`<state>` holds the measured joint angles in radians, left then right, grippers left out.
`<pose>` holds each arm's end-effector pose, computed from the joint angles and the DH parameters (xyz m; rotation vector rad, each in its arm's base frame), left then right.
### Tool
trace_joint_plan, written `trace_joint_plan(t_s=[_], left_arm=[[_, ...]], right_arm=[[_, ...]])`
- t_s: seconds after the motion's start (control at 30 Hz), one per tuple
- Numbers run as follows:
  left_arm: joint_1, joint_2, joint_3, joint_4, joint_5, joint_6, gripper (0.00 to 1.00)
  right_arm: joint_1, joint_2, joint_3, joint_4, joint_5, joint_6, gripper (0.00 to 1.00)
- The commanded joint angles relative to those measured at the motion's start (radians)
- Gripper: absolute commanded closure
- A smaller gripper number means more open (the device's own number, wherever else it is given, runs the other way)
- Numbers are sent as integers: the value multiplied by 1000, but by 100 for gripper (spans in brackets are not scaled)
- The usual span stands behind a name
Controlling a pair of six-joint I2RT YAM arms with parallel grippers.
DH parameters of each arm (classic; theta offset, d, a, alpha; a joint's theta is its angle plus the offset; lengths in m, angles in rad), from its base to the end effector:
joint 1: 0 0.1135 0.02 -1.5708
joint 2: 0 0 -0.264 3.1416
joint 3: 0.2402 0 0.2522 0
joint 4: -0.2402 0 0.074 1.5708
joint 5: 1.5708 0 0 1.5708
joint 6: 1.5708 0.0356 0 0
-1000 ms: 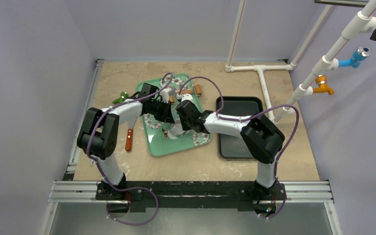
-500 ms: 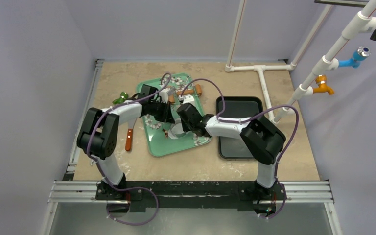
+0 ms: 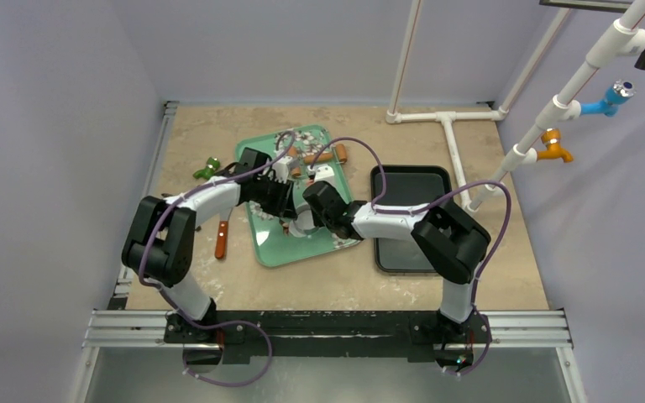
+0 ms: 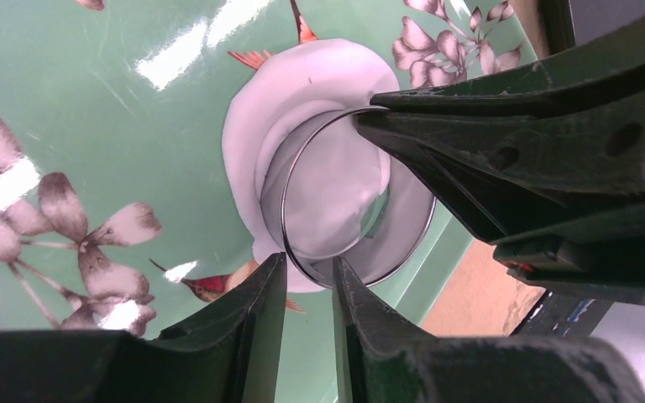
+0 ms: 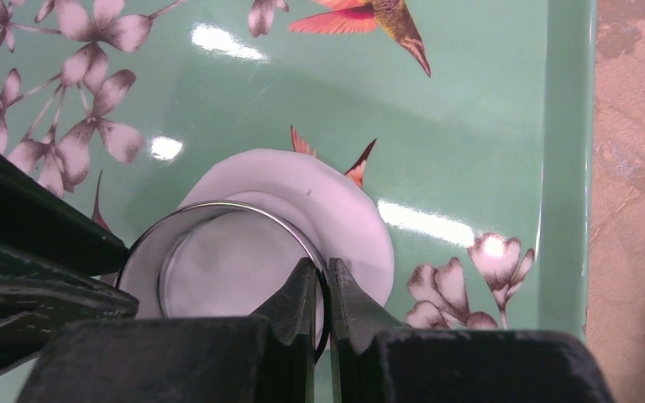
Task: Roll out the dumpling wrappers from the dough
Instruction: Press the dumpling wrapper on the work surface.
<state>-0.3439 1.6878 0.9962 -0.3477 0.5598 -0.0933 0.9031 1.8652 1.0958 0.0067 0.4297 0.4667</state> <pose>0.3048 -0.1292 0.1759 0.5284 2.5623 -0.8859 0.2539 0.2980 0.1653 -0.2821 2.2422 0.2283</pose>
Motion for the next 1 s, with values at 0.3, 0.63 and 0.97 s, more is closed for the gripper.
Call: trace_joint_plan(t_s=[0.3, 0.63, 0.97], left_arm=[[-20, -50, -73, 50, -51, -23, 75], [-22, 19, -62, 59, -38, -40, 85], [-23, 51, -75, 45, -30, -79, 95]], right_arm=[[-12, -15, -40, 70, 96, 20, 100], [-5, 11, -92, 120, 94, 49, 100], [-6, 37, -113, 124, 52, 86, 100]])
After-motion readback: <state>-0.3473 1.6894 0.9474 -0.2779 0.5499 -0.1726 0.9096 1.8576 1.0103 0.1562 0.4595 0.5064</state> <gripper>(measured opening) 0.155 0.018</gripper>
